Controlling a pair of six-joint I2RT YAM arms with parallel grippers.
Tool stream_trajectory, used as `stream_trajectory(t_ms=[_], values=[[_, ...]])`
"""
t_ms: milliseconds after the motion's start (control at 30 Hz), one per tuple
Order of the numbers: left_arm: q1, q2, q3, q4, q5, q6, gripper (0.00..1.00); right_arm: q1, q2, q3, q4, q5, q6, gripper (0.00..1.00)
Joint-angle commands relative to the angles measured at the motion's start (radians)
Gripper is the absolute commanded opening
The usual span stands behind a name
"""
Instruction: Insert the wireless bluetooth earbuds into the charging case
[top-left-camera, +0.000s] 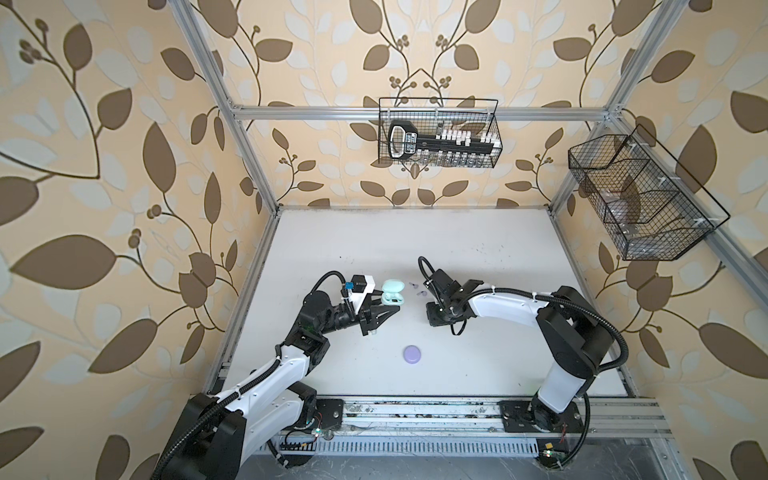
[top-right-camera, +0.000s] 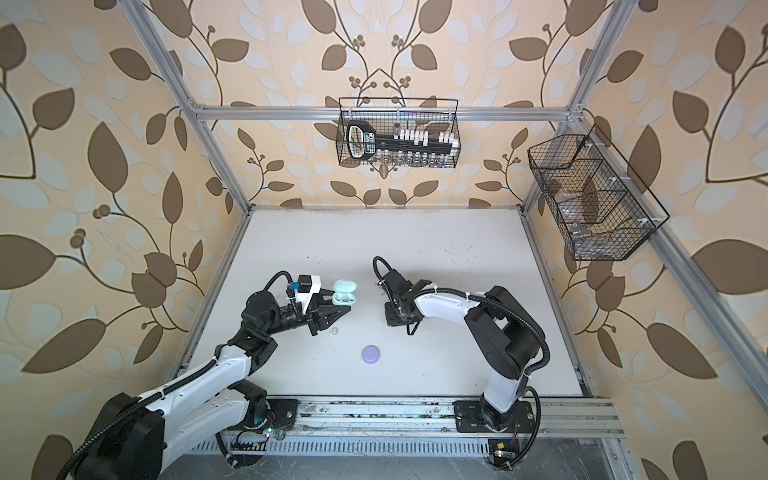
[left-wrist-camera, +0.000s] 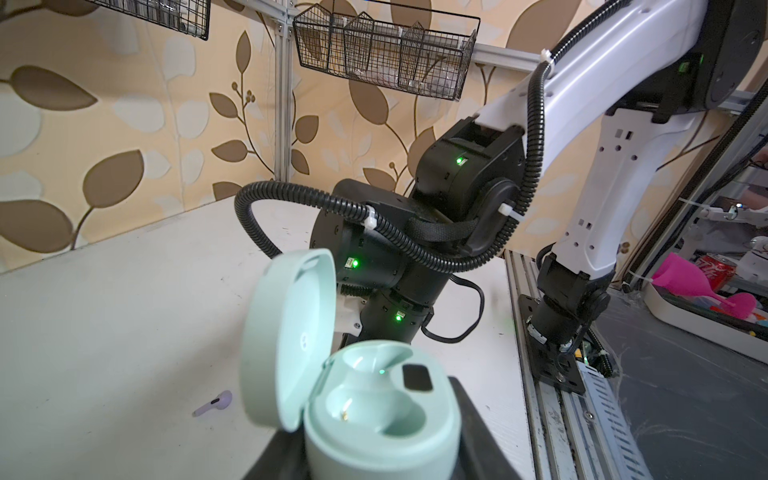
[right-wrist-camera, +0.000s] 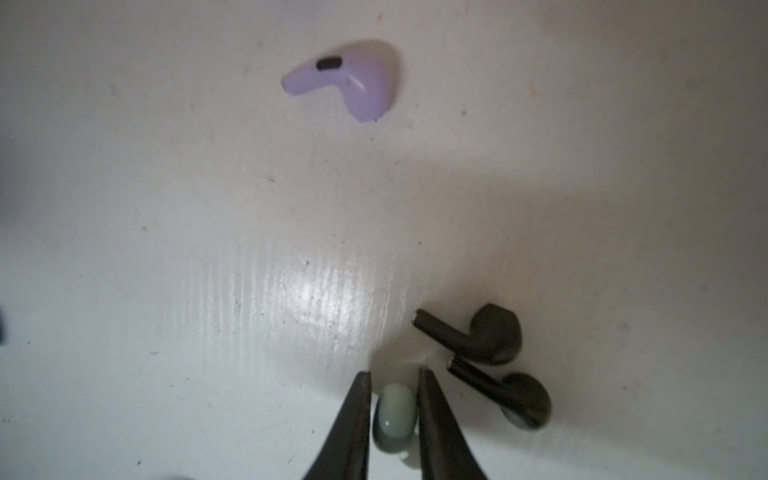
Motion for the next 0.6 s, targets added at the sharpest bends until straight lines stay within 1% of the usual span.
stream_trajectory(t_ms=[0,133,333,467,567], values=[[0.001,-0.022,-0.009,0.046,0.000,0.014,0.00,-0.002,-0.008,-0.037,-0.012,-0.011,0.019,0.18],[0.001,-0.022,-0.008,0.044,0.000,0.015,0.00,-0.002,-0.011,-0.048,0.001,-0.018,0.029,0.12],[0.001,-0.020,-0.009,0.044,-0.005,0.016,0.00,-0.002,-0.042,-0.069,0.024,-0.025,0.054,0.10],[0.001,-0.011,-0.011,0.047,-0.018,0.025,0.00,-0.003,-0.099,-0.080,0.045,-0.039,0.088,0.09],[0.001,-0.002,-0.013,0.056,-0.030,0.031,0.00,-0.002,-0.171,-0.096,0.081,-0.046,0.131,0.08]])
